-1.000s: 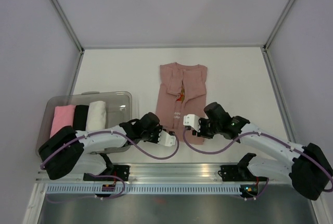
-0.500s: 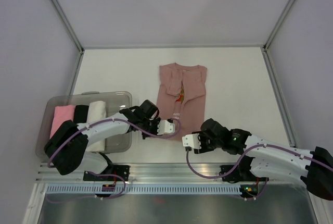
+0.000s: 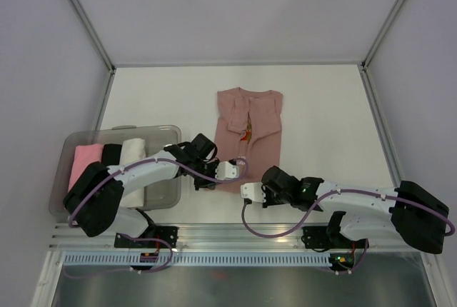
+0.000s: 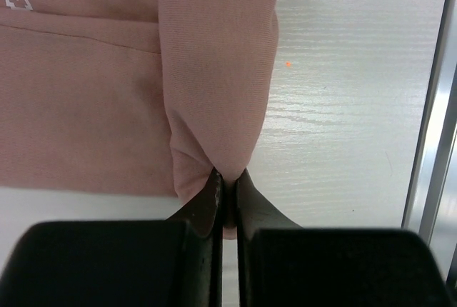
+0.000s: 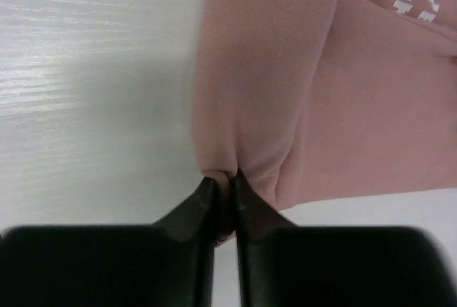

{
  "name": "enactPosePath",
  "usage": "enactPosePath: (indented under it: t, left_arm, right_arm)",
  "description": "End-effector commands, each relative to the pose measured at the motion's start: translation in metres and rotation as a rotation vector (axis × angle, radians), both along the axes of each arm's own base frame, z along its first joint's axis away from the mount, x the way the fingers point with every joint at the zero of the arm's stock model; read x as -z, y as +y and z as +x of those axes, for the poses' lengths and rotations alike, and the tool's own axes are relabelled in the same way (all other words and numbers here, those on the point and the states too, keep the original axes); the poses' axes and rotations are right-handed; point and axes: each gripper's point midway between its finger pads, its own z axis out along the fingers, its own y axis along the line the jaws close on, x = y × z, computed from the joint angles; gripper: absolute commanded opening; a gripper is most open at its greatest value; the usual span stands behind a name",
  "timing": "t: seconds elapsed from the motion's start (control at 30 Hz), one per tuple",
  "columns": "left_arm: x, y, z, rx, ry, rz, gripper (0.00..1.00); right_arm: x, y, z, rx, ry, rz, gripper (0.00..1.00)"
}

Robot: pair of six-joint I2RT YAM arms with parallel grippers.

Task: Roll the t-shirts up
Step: Roll the tshirt

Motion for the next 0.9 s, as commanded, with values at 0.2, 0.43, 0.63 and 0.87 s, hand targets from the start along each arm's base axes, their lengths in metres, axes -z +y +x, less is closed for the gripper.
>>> enactPosePath:
  t: [0.2, 0.43, 0.63, 0.87]
  left_arm:
    - [-0.016, -0.005, -0.023, 0.06, 0.138, -0.055, 0.02]
    - [-0.024, -0.006, -0.026, 0.069, 0.169, -0.066, 0.33]
    - [-0.044, -0.015, -0.001, 0.024, 0.091, -0.092, 0.54]
    - [-0.067, -0.021, 0.003, 0.022, 0.023, -0.143, 0.87]
  right_arm:
    - [-0.017, 0.007, -0.055, -0.18, 0.317, 0.042, 0.0]
    - [-0.033, -0.01, -0.054, -0.116, 0.467, 0.111, 0.0]
    - [-0.035, -0.003, -0.025, 0.002, 0.496, 0.163, 0.0]
    - [-0.047, 0.001, 0.003, 0.108, 0.533, 0.268, 0.0]
